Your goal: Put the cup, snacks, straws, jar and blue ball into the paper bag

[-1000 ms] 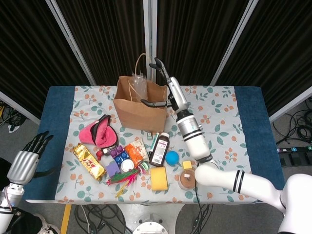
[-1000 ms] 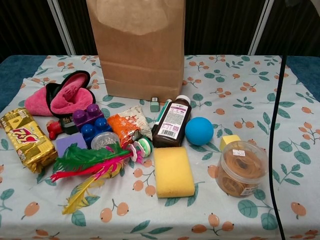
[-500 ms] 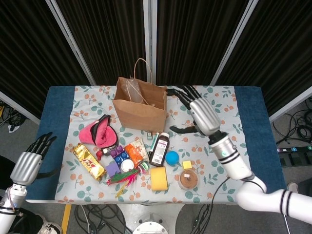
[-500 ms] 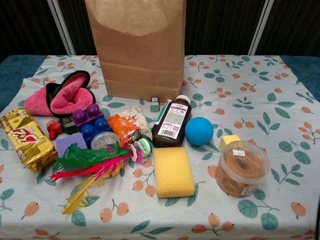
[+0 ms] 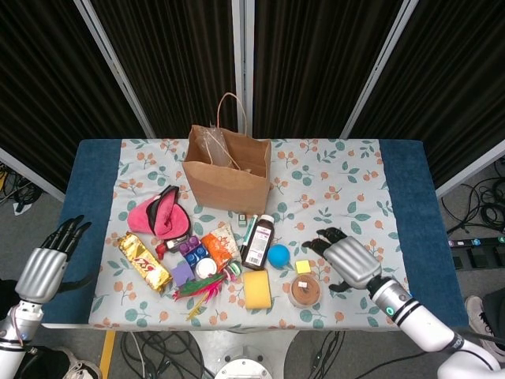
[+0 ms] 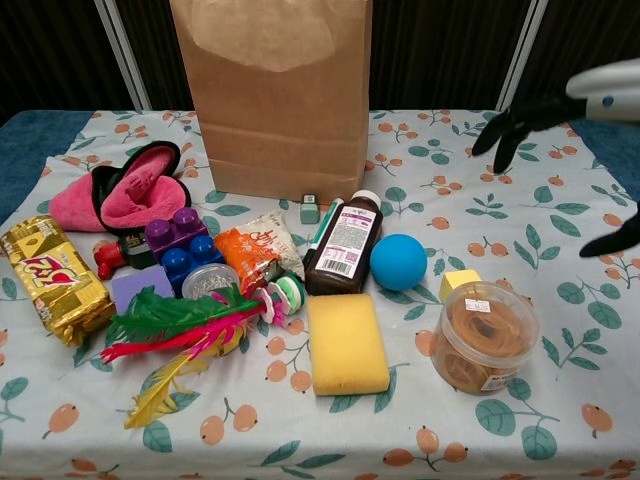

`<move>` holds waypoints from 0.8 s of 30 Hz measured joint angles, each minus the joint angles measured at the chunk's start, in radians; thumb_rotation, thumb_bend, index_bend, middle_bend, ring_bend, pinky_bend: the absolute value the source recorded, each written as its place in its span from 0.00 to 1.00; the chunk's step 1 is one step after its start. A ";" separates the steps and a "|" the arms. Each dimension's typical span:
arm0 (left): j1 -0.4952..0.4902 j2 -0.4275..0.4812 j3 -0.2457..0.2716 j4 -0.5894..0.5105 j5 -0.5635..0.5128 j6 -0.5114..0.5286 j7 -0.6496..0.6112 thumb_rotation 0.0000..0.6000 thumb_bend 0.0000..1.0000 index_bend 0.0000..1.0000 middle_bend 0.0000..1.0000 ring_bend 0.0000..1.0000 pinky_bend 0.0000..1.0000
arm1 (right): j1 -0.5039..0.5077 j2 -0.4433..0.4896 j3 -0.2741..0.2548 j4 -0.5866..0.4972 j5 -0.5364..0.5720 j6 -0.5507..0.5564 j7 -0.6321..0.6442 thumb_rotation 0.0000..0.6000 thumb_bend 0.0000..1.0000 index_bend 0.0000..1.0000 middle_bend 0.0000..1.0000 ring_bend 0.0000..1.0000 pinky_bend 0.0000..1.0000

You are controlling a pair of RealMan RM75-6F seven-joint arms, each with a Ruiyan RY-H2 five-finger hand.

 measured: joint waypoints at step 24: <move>0.016 -0.013 -0.002 0.033 0.001 0.024 -0.019 1.00 0.11 0.09 0.11 0.06 0.22 | 0.059 -0.232 -0.106 0.088 0.149 -0.037 -0.244 1.00 0.00 0.12 0.20 0.02 0.06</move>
